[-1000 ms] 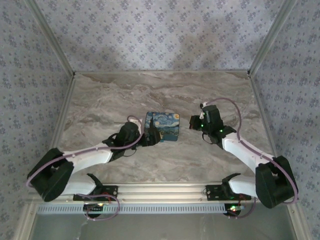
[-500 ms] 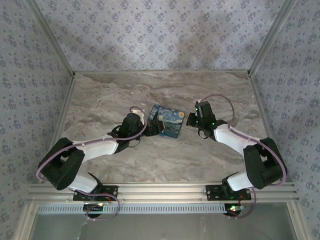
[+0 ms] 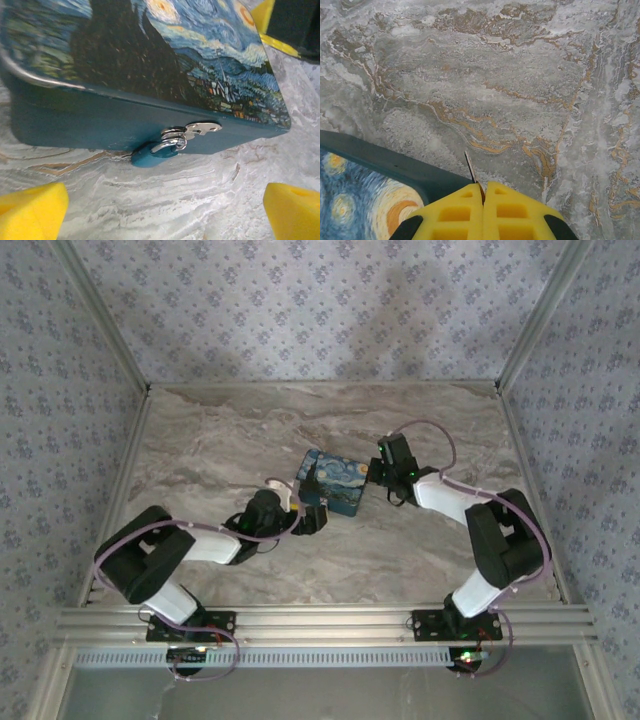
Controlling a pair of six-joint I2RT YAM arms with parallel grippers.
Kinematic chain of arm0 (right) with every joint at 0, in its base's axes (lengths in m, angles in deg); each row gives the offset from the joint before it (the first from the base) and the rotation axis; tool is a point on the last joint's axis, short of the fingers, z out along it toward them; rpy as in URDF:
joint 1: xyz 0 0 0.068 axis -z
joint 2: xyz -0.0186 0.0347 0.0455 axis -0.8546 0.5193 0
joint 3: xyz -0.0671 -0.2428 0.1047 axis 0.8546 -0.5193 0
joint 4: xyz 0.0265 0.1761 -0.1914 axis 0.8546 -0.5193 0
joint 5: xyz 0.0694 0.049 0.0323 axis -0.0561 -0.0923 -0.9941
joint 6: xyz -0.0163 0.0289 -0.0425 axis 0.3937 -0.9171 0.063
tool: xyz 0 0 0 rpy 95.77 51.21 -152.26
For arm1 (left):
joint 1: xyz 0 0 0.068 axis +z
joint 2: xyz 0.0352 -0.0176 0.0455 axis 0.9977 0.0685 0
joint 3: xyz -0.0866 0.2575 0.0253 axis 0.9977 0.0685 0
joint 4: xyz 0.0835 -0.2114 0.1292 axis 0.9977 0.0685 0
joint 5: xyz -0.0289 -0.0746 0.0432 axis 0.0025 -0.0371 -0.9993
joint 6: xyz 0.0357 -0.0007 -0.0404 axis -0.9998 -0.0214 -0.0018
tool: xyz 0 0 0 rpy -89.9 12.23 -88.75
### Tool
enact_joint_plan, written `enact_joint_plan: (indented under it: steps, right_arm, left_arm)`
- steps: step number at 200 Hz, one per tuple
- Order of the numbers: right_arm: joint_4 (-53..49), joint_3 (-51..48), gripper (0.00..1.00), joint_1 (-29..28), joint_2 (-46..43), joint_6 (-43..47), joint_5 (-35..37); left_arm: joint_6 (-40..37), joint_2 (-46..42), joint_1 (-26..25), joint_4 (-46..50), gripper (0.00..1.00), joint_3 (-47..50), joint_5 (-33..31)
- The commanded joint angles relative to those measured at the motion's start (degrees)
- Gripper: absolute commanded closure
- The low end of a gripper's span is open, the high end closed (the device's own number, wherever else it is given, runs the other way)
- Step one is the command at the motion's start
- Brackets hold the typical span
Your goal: Unlock the padlock with the key
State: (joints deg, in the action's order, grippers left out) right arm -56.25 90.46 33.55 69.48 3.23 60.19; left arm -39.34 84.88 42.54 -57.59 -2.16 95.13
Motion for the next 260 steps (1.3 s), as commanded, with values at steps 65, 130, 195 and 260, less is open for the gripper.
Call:
enact_joint_plan:
  steps: [65, 130, 195, 260]
  right_arm:
    - [0.5, 5.0, 1.0, -1.8, 5.7, 0.8, -0.3]
    - [0.3, 6.6, 1.0, -3.2, 7.3, 1.1, -0.9]
    - [0.1, 6.7, 1.0, -3.5, 7.2, 1.0, -1.0]
    - [-0.1, 6.7, 1.0, -3.5, 7.1, 1.1, -1.0]
  left_arm:
    - [-6.9, 13.2, -2.3, -11.1, 0.04, -6.6, 1.5]
    - [-8.0, 16.0, -2.8, -15.7, 0.09, -8.3, 5.6]
    - [-5.8, 16.4, -2.4, -20.7, 0.11, -6.8, 6.6]
    - [-2.2, 17.9, -0.7, -28.2, 0.23, -4.3, 12.3]
